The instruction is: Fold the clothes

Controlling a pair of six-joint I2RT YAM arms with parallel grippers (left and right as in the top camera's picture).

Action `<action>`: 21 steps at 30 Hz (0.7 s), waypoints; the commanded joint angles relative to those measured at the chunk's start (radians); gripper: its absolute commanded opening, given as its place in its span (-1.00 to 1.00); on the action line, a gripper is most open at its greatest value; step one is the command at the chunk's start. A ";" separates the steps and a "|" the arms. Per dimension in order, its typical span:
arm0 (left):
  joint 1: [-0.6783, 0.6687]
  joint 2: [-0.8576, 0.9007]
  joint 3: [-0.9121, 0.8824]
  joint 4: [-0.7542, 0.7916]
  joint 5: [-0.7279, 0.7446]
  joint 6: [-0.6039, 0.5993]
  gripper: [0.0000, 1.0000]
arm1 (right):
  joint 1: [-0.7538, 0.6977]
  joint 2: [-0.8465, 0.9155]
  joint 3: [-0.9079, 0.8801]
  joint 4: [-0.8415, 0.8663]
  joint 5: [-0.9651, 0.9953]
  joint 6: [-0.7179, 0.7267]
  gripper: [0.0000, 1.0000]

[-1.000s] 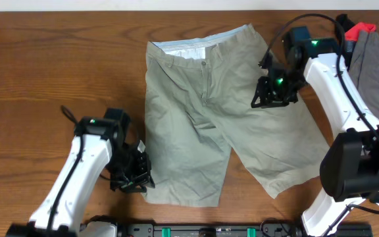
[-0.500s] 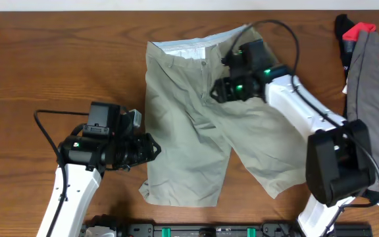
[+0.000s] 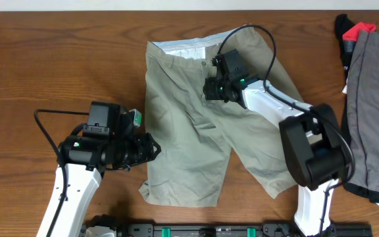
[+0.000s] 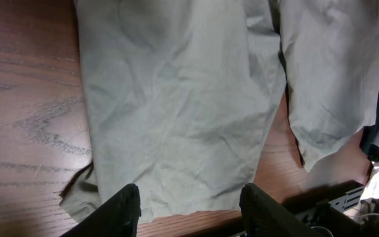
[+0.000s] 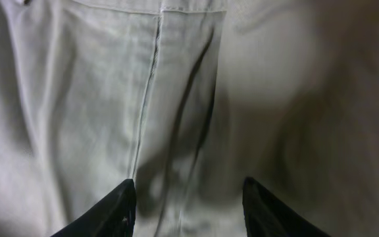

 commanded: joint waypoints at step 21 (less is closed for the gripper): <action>0.000 0.004 0.018 -0.002 -0.005 0.009 0.03 | 0.006 0.055 0.000 0.117 -0.112 0.089 -0.36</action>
